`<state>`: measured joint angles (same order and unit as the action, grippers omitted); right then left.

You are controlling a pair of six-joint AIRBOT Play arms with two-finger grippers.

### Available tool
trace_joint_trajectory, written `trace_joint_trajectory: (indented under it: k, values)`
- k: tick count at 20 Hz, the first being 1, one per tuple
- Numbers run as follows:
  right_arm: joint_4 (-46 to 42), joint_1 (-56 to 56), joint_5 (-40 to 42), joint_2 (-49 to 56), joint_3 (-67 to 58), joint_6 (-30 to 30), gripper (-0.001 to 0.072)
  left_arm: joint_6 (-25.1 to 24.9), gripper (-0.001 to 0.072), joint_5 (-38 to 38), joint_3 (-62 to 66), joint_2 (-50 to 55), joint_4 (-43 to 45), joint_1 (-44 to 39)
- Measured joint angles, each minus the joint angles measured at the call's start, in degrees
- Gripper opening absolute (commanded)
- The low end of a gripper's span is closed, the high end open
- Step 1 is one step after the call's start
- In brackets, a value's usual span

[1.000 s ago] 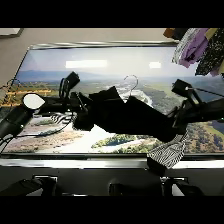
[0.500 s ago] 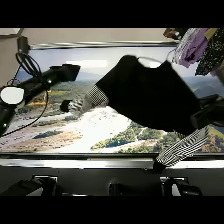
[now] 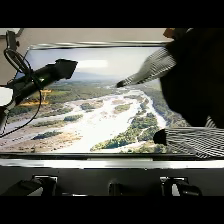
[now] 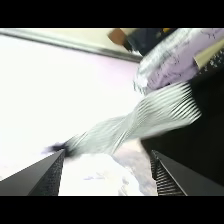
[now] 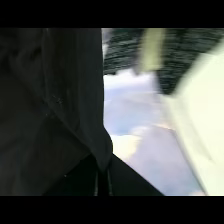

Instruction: Fold the clothes and pants, and hang the long-sleeved shirts on hangers.

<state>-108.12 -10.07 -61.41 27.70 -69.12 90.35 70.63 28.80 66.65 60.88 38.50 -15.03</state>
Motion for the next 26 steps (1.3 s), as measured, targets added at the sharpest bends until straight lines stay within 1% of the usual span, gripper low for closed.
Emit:
trace_joint_trajectory:
  k: [2,3,6,10,15,19,22,26]
  values:
    - [-10.6,0.0,-1.3,2.4,-3.5,9.7,0.0030,0.7,0.0595,1.8,0.0,-0.1,0.0,0.0]
    - [-16.0,0.0,-2.6,4.3,-5.5,13.2,0.0030,1.3,0.0595,2.7,0.0,-0.1,0.0,0.0]
    - [-27.7,0.0,-6.2,11.5,-12.2,19.8,0.0030,1.6,0.0595,4.8,0.0,-0.1,0.0,0.0]
    - [-38.5,0.0,-6.9,23.1,-23.5,25.9,0.0030,1.9,0.0595,6.6,0.0,-0.1,0.0,0.0]
    - [-47.1,0.0,-4.4,34.0,-36.9,31.1,0.0030,2.0,0.0595,7.3,0.0,0.0,0.0,0.0]
    - [-52.7,-2.7,-2.5,37.3,-42.4,34.4,0.0030,2.0,0.0595,7.3,0.0,0.0,0.0,0.0]
    - [-53.3,-8.4,-0.4,37.4,-44.0,36.0,0.0030,2.0,0.0594,7.5,0.0,0.1,0.0,0.0]
    - [-51.7,-15.2,3.8,37.0,-44.7,37.6,0.0030,2.0,0.0594,7.5,0.0,0.1,0.0,0.0]
